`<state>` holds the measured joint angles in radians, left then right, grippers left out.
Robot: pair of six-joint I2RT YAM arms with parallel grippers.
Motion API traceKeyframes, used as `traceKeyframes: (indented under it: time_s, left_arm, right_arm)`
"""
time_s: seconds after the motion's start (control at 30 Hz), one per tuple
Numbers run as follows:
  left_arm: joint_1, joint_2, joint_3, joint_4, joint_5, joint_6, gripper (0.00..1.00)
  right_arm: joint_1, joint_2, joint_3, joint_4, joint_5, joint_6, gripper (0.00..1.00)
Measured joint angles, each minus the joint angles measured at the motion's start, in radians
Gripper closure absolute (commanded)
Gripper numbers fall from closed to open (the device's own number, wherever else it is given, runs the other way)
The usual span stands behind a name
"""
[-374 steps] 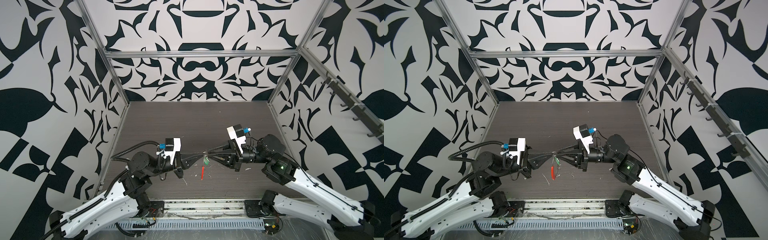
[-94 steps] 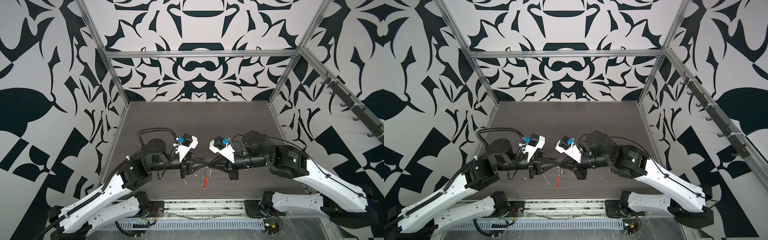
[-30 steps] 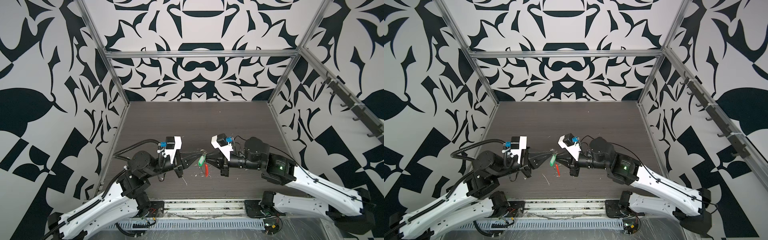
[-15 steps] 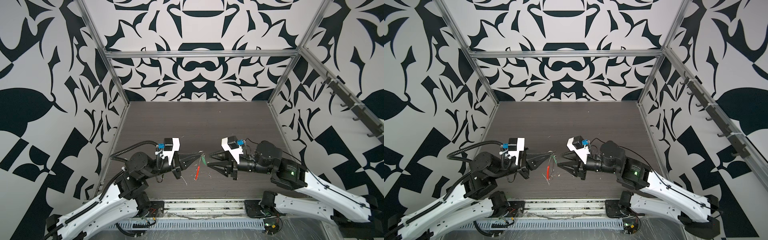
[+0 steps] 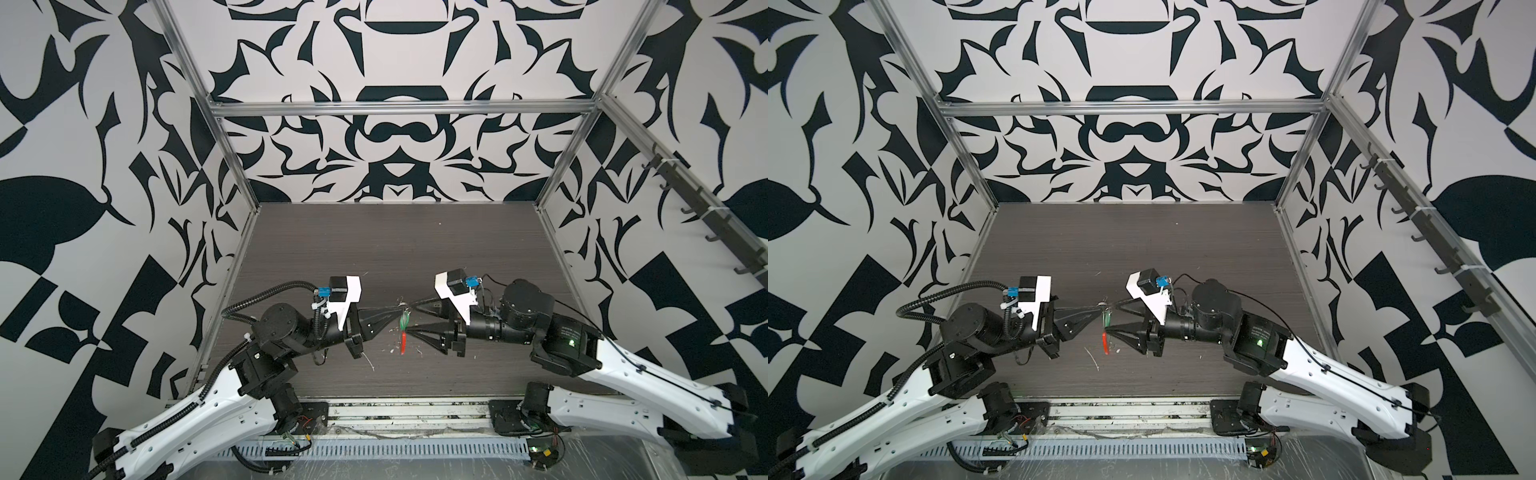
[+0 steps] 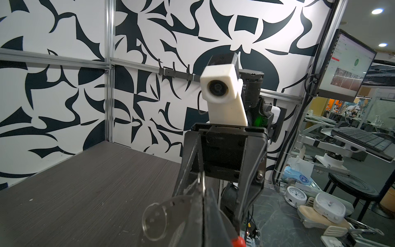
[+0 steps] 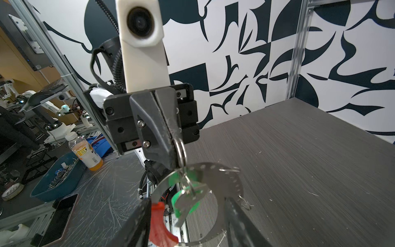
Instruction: Remove the keys from the keyring
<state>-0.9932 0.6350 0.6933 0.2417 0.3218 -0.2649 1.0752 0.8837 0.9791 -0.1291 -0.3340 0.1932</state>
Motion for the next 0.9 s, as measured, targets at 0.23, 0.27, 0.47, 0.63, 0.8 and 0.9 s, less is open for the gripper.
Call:
traceKeyframes:
  time_s: [0.23, 0.27, 0.47, 0.63, 0.8, 0.9]
  left_arm:
    - [0.0, 0.001, 0.0, 0.0, 0.001, 0.0, 1.0]
    - [0.0, 0.001, 0.0, 0.0, 0.001, 0.0, 1.0]
    - [0.0, 0.0, 0.0, 0.0, -0.003, 0.0, 1.0]
    - [0.0, -0.01, -0.002, 0.006, -0.027, -0.005, 1.0]
    - [0.0, -0.018, -0.018, 0.036, -0.047, -0.017, 1.0]
    - [0.0, -0.018, -0.019, 0.047, -0.056, -0.022, 1.0]
  right_arm:
    - [0.001, 0.008, 0.0, 0.005, 0.027, 0.008, 0.64]
    - [0.001, 0.01, 0.0, 0.006, 0.029, 0.01, 0.68]
    - [0.001, 0.012, 0.0, 0.008, 0.043, 0.013, 0.93]
    - [0.003, 0.013, 0.0, 0.017, 0.045, 0.012, 1.0]
    - [0.009, 0.021, 0.0, 0.029, 0.047, 0.014, 1.0]
    - [0.013, 0.039, 0.0, 0.053, 0.039, 0.018, 1.0]
